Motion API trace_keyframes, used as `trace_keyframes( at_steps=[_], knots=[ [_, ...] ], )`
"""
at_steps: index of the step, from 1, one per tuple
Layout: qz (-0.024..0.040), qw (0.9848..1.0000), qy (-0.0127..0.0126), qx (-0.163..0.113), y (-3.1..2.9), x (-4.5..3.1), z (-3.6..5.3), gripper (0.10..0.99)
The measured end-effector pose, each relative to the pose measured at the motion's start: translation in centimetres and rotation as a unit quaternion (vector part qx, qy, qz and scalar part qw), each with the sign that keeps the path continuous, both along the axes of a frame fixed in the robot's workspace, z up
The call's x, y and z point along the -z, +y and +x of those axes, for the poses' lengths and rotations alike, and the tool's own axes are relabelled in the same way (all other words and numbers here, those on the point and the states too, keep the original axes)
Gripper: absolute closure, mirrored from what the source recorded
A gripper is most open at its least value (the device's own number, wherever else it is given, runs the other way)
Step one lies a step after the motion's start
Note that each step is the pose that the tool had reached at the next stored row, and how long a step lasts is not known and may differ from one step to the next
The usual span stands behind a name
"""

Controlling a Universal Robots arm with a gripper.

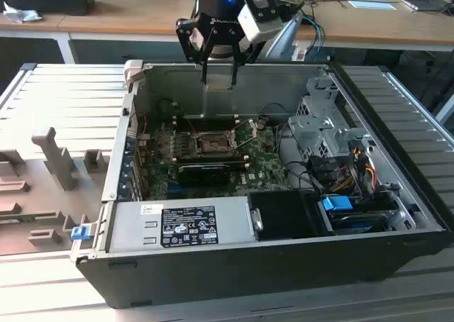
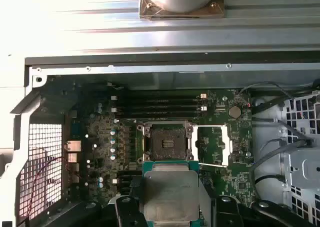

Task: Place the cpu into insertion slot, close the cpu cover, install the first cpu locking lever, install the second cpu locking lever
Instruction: 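Place the cpu into insertion slot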

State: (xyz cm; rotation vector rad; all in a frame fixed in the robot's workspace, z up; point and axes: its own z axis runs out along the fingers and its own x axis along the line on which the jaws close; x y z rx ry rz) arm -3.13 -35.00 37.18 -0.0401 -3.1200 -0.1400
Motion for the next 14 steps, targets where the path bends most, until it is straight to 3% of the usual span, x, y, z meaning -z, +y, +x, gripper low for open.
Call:
trace_keyframes(
  at_steps=[1,3,5,8,14],
  knots=[
    [0.0000,0.9999,0.0000,0.015,0.00,0.00,0.00,0.557],
    [-0.0001,0.9978,0.0000,0.066,0.00,0.02,0.00,0.557],
    [0.0000,0.9962,0.0000,0.087,0.00,0.03,0.00,0.557],
    [0.0000,0.9948,0.0001,0.102,0.00,0.04,-0.01,0.557],
    [0.0000,0.9946,0.0000,0.103,0.00,0.23,-0.01,0.557]
  ],
)
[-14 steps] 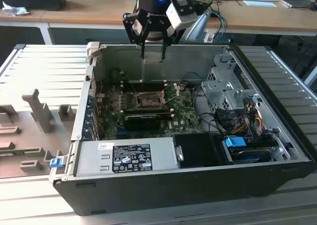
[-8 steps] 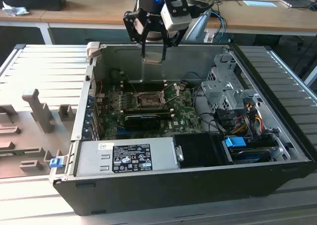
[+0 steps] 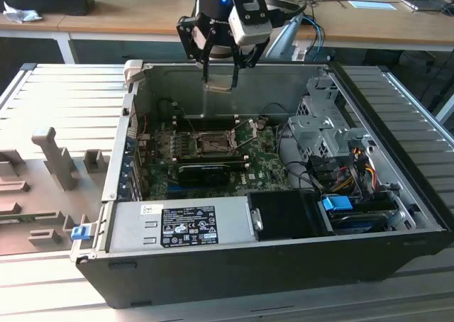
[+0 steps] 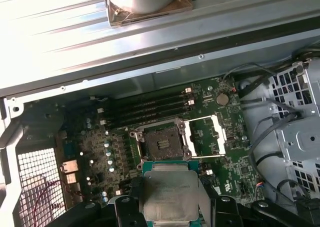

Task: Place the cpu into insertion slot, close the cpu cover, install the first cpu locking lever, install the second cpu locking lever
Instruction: 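Place the cpu into insertion slot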

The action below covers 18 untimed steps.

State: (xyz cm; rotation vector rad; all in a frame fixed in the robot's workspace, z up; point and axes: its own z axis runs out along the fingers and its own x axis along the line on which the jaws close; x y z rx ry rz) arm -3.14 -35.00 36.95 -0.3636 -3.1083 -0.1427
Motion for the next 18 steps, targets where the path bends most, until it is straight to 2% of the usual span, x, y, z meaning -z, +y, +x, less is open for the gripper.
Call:
trace_keyframes(
  at_steps=[4,5,7,10,14,16,18],
  knots=[
    [-0.0002,1.0000,0.0000,0.004,0.00,0.11,0.00,0.557],
    [-0.0001,0.9999,0.0000,0.010,0.00,0.12,0.00,0.557],
    [-0.0002,0.9992,0.0000,0.040,0.00,0.14,0.00,0.557],
    [-0.0003,0.9971,0.0000,0.076,0.00,0.20,0.00,0.557],
    [-0.0010,0.9944,-0.0001,0.106,0.00,0.24,0.00,0.557],
    [-0.0014,0.9920,-0.0001,0.127,0.00,0.27,0.00,0.557],
    [-0.0018,0.9889,-0.0001,0.149,0.00,0.30,0.00,0.557]
  ],
)
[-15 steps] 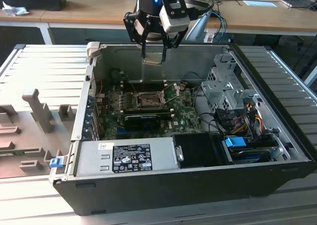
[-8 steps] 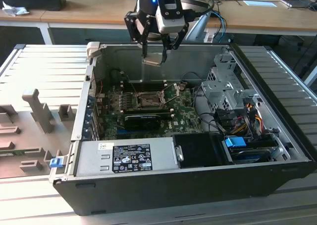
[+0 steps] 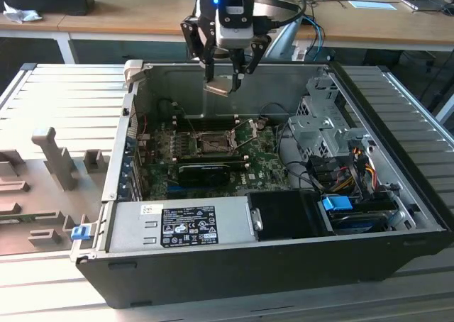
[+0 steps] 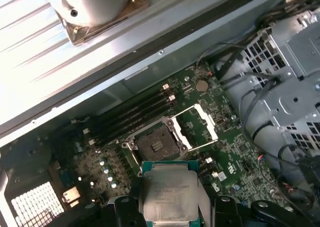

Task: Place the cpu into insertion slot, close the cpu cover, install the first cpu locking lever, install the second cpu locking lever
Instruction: 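Place the cpu into insertion slot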

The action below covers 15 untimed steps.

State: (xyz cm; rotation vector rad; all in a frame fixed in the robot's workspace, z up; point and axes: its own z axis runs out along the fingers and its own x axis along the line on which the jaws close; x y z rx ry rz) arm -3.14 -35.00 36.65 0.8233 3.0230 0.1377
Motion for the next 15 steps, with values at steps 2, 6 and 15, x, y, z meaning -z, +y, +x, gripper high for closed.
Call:
trace_keyframes(
  at_steps=[2,6,15],
  knots=[
    [-0.0003,0.9999,0.0000,0.013,0.00,0.02,0.00,0.557],
    [-0.0006,0.9992,0.0000,0.041,0.00,0.05,0.00,0.557],
    [-0.0008,0.9915,0.0001,0.130,0.00,0.17,0.00,0.557]
  ],
)
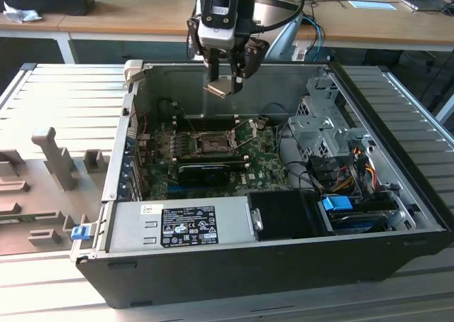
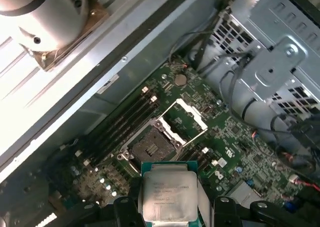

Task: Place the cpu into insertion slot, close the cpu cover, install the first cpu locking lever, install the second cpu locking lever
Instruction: 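Place the cpu into insertion slot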

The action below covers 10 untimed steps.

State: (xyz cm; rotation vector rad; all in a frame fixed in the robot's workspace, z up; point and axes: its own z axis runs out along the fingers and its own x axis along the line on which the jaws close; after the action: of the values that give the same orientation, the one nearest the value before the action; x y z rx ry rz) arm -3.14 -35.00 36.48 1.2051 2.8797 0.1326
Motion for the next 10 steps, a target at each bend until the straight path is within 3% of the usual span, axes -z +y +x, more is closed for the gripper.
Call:
trace_keyframes(
  at_steps=[4,10],
  knots=[
    [0.0000,0.9995,0.0000,0.031,0.00,0.03,0.00,0.557],
    [0.0000,0.9991,0.0000,0.042,0.00,0.06,0.00,0.557]
  ],
)
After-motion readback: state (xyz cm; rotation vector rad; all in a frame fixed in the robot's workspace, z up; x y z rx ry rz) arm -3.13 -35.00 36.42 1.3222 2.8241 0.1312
